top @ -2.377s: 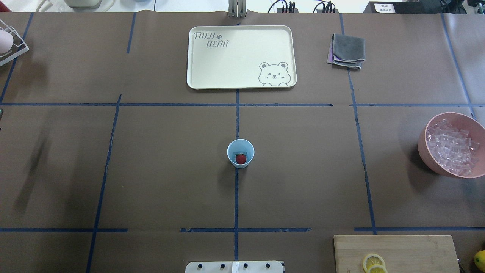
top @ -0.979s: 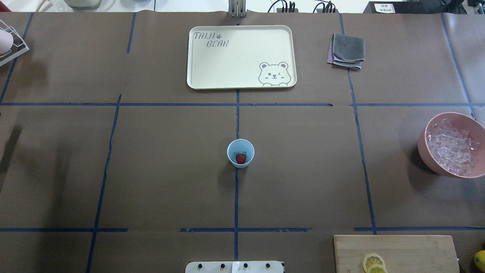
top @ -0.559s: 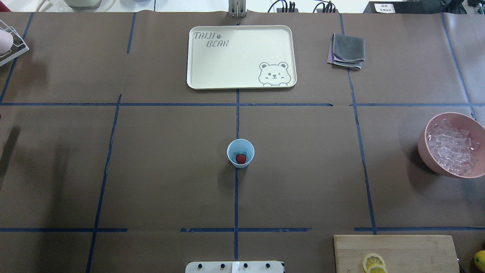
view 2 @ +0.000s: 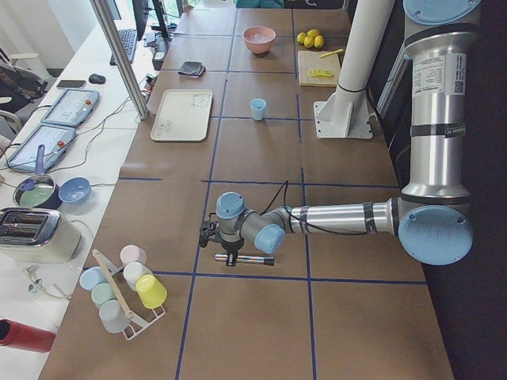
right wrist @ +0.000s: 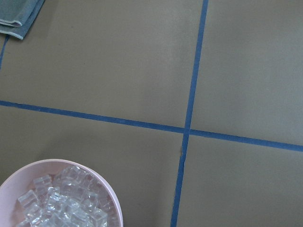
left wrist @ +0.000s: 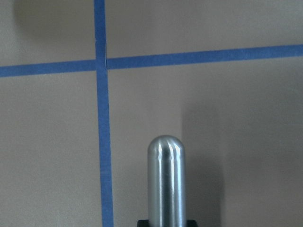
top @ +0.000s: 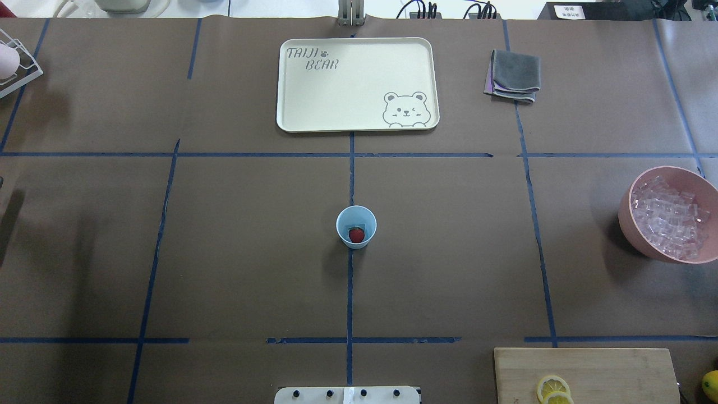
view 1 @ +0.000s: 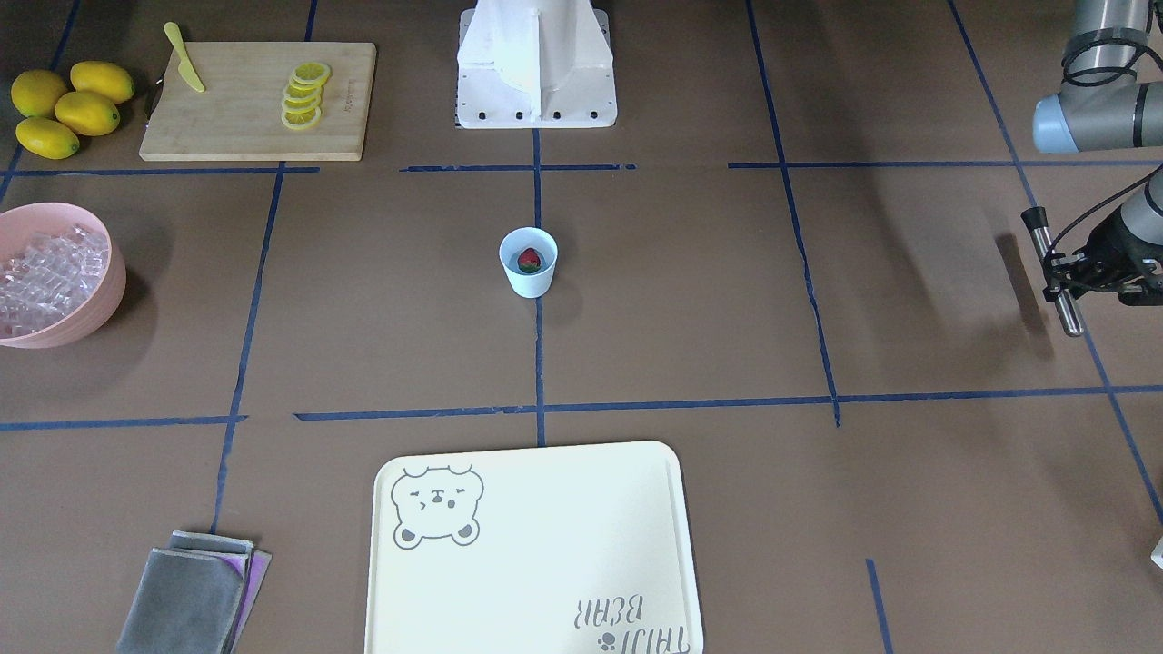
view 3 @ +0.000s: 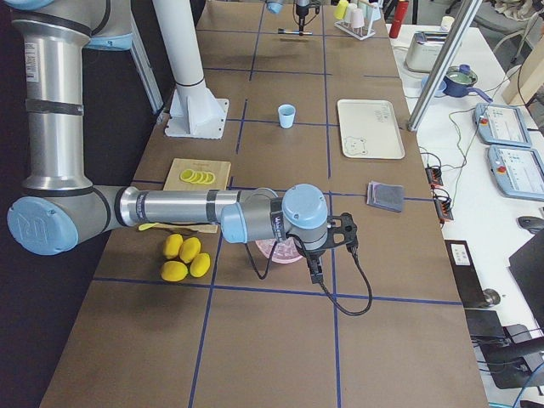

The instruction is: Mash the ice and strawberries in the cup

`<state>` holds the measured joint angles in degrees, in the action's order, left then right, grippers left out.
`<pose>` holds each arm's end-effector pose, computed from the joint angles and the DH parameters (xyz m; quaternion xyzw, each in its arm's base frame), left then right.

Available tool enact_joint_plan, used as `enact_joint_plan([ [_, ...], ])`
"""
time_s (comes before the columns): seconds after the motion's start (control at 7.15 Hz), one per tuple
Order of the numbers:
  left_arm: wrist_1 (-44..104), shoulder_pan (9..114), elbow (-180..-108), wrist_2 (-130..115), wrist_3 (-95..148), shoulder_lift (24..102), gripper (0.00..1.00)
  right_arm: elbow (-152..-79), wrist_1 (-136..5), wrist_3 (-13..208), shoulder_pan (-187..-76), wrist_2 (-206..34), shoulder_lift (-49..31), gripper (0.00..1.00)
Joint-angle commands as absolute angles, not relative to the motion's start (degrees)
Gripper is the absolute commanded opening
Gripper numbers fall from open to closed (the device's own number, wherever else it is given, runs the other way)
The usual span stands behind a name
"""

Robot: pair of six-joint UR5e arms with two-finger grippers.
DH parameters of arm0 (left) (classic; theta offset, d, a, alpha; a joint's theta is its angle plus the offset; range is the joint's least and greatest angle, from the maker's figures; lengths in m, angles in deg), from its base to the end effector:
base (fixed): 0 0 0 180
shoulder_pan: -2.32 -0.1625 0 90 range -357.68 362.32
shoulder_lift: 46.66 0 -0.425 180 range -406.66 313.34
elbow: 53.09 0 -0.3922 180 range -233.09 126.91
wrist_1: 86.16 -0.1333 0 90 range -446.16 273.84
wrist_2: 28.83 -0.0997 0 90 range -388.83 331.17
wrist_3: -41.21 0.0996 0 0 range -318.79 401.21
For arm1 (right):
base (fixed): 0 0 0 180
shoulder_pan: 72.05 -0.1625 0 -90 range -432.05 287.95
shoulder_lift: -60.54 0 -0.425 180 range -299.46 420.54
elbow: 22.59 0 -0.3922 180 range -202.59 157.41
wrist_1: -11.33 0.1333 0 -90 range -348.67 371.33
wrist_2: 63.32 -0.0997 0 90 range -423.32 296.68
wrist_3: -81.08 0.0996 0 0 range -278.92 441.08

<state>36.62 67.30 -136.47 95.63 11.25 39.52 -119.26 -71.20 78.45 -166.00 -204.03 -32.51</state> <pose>0.1336 -0.4682 0.6957 0.0300 0.3432 0.0169 0.9386 0.0891 -0.4738 0.6049 0.1116 -0.4205 -0.0310 0.8999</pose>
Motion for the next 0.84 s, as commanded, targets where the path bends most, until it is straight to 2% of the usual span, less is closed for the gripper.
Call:
enact_joint_plan([
  [0.0,36.6,67.3,-136.4,95.6,11.4,39.5,0.82,-119.2,-71.2,78.4,-166.0,-204.0,-32.4,0.99],
  [0.14,36.6,67.3,-136.4,95.6,11.4,39.5,1.0,-119.2,-71.2,78.4,-166.0,-203.9,-32.4,0.99],
  [0.7,33.7,68.4,-139.9,98.3,15.7,39.9,1.0,-119.4,-71.1,78.4,-166.0,-203.7,-32.2,0.99],
])
